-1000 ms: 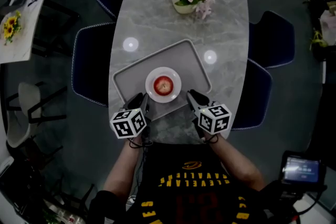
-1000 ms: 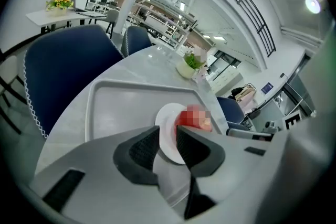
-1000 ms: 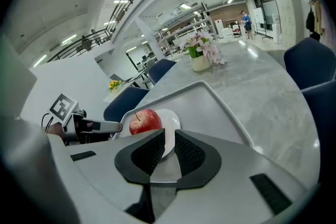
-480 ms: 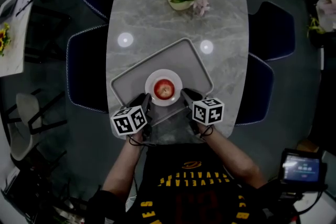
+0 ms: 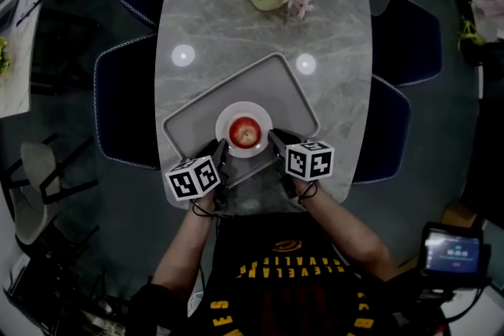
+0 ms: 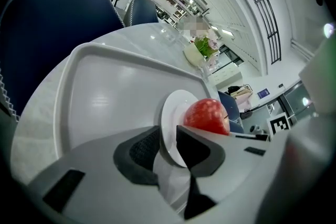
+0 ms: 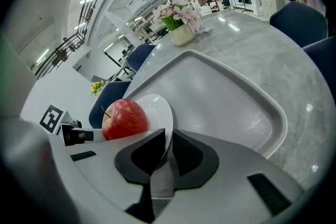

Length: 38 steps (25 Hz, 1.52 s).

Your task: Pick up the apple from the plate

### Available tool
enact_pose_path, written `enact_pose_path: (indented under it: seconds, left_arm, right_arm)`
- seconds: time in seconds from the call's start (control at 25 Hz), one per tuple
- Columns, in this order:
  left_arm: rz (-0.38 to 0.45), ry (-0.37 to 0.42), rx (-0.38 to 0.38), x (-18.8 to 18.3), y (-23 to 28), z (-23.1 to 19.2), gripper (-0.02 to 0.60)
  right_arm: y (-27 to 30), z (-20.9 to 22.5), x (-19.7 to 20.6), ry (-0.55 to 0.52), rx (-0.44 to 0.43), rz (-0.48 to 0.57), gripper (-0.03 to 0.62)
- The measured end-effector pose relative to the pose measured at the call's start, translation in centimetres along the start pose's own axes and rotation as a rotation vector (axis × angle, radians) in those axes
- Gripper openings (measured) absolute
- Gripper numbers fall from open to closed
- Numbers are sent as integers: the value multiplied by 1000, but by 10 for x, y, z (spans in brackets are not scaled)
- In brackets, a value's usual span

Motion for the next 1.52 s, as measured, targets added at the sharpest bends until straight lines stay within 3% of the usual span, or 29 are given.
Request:
enact_pose_path:
  seconds: [0.32, 0.4, 0.84, 1.52]
  left_arm:
    - [-11, 4, -21, -1, 3, 2, 98]
    - [-14, -13, -34, -1, 3, 1, 57]
    - [-24, -67, -51, -6, 0, 3, 51]
    - [-30, -15, -30, 14, -4, 41, 51]
  right_arm:
    - [4, 2, -7, 50, -35, -38, 43]
    - [4, 3, -8, 60, -41, -45, 43]
    - [4, 4, -12, 145, -58, -48, 41]
    - [-39, 25, 0, 175, -66, -3, 41]
Point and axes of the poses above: the fingertips, and each gripper's own axes: y forward along the fingers, z to its right, x out of its underside, the point moved 10 cm from there along -y, backward along the fingers, and after that the axes turned 5 degrees about z, right-handed, at the moved point
